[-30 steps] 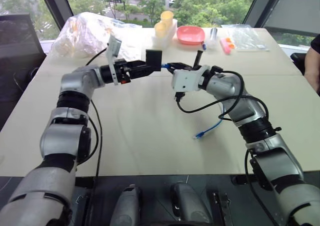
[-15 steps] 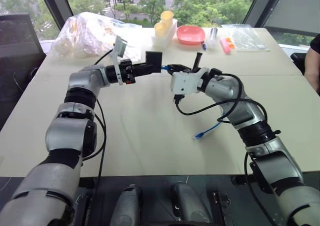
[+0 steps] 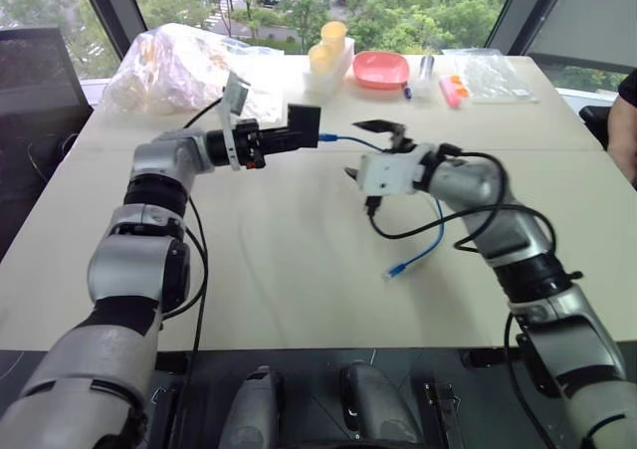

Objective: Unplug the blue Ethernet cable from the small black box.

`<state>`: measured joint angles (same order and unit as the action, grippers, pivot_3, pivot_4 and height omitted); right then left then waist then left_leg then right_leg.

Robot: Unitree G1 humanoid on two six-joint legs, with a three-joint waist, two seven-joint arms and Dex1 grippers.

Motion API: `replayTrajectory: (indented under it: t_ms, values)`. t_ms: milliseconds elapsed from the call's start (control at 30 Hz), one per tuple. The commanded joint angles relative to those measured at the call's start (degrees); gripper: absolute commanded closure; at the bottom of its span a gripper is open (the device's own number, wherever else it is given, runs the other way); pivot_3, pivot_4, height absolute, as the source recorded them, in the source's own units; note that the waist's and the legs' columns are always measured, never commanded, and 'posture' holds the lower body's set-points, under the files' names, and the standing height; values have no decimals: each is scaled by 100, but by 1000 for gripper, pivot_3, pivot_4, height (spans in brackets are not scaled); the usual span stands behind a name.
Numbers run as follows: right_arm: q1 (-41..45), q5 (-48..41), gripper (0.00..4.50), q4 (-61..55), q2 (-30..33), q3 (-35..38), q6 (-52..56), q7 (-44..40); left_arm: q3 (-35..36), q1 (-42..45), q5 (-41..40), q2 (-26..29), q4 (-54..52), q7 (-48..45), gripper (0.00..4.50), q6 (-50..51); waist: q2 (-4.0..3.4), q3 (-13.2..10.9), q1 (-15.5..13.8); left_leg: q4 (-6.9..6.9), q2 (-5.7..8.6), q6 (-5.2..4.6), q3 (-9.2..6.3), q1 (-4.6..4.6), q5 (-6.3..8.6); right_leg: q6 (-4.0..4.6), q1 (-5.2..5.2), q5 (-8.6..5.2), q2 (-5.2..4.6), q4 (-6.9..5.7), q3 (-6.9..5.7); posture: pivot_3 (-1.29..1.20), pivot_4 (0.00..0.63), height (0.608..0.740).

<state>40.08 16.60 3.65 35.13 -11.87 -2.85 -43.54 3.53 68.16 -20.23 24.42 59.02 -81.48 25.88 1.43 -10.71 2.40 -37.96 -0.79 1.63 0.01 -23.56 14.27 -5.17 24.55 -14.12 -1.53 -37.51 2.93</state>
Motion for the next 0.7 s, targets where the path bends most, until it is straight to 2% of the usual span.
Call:
replayTrajectory:
  t_ms: [33, 100, 133, 300, 467, 700]
  values:
    - [-49, -2176, 94, -1016, -123, 1065, 2102, -846, -61, -128, -81, 166, -682, -580, 3983, 162, 0, -1, 13, 0, -2, 0, -5, 0, 0, 0, 0, 0, 0, 0, 0, 0, 150, 735]
    - [136, -3626, 94, -1417, -257, 1718, 3808, -1019, -146, -238, -97, 248, -1066, -788, 3983, 268, 0, -1, 13, 0, -9, 0, -21, 1, 0, 1, 0, 1, 1, -4, 0, 0, 150, 735]
    - [230, -4037, 94, -1509, -291, 1921, 4288, -996, -159, -275, -109, 272, -1197, -832, 3983, 316, 0, -1, 12, -1, -12, 0, -26, 1, 0, 2, 0, 1, 1, -6, -2, 0, 150, 735]
    - [872, -5215, 94, -1399, -389, 2194, 5766, -833, -133, -418, -357, 321, -2209, -757, 3983, 765, 0, -1, 4, -2, -14, -1, -29, 6, 0, 3, -1, 1, -2, -13, -3, 0, 150, 735]
    - [920, -5576, 94, -1330, -430, 1989, 6060, -853, -79, -604, -649, 287, -2961, -580, 3983, 1137, -1, -1, 0, -2, -13, -3, -25, 5, 2, 3, -1, 0, -3, -10, -3, 0, 150, 735]
    - [875, -5362, 94, -896, -602, 1568, 5623, -827, -94, -780, -980, 319, -3568, -412, 3983, 1514, -1, -1, 4, -2, -10, -4, -23, 3, 2, 2, -1, 0, -1, -6, -3, 0, 150, 735]
